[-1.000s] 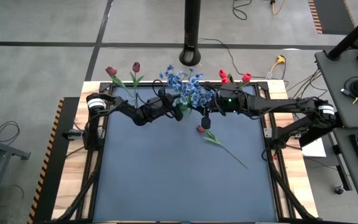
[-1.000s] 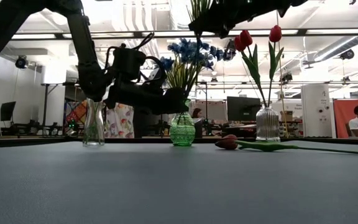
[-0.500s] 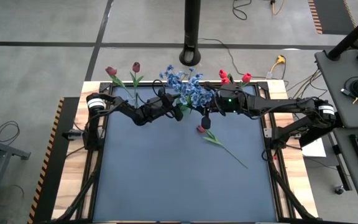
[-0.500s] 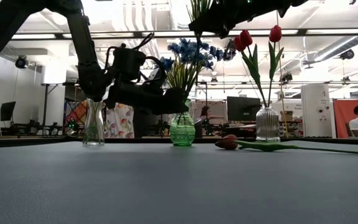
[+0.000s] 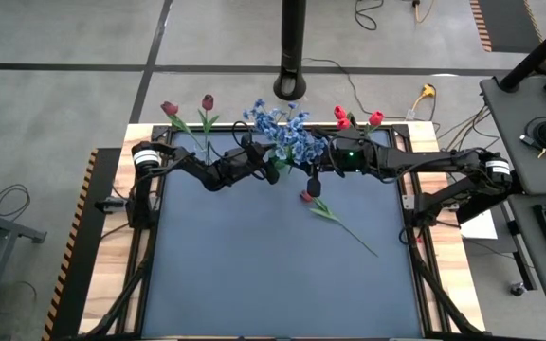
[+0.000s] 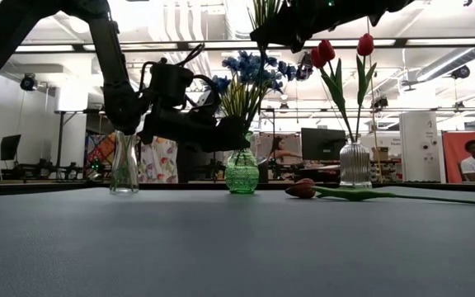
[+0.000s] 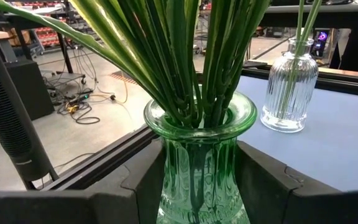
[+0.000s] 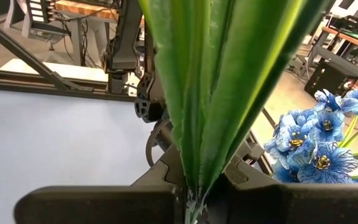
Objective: Sort flowers into vase by color
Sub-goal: Put the blue flower into the green vase
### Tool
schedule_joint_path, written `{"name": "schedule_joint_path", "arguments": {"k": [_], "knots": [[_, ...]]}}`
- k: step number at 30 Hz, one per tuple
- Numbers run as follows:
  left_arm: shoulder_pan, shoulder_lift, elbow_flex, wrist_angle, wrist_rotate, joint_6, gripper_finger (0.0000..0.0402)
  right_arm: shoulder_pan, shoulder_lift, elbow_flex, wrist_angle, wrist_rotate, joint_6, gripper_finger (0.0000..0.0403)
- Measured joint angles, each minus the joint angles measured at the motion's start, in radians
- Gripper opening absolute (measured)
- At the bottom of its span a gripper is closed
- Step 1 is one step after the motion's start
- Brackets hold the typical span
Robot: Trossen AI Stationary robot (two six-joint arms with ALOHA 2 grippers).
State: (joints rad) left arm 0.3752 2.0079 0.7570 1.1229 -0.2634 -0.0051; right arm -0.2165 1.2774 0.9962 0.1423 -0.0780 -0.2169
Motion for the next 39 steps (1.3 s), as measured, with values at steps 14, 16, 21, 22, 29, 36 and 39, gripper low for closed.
{"name": "schedule_joint_path", "arguments": {"k": [14,16,21,22,29,36,39], "knots": [[0.0,0.0,0.0,0.0,0.0,-0.001,0.0162,0.0,0.0,0.0,0.007,0.0,-0.007,0.0023],[0.0,0.001,0.0,0.0,0.0,-0.001,0.0162,0.0,0.0,0.0,0.018,0.0,-0.013,0.0023],[0.0,0.001,0.0,-0.001,0.0,-0.001,0.0162,0.0,0.0,0.0,0.09,0.0,-0.031,0.0023],[0.0,0.001,0.0,-0.001,0.0,-0.002,0.0162,0.0,0.0,0.0,0.1,0.0,-0.036,0.0023],[0.0,0.001,0.0,-0.001,0.0,-0.002,0.0162,0.0,0.0,-0.005,0.097,0.0,-0.034,0.0023],[0.0,0.001,0.0,-0.001,0.0,-0.003,0.0162,-0.007,0.017,-0.008,0.185,0.065,-0.095,0.0023],[0.0,0.001,0.0,-0.001,0.0,-0.005,0.0162,-0.02,0.052,-0.008,0.23,0.078,-0.121,0.0023]]}}
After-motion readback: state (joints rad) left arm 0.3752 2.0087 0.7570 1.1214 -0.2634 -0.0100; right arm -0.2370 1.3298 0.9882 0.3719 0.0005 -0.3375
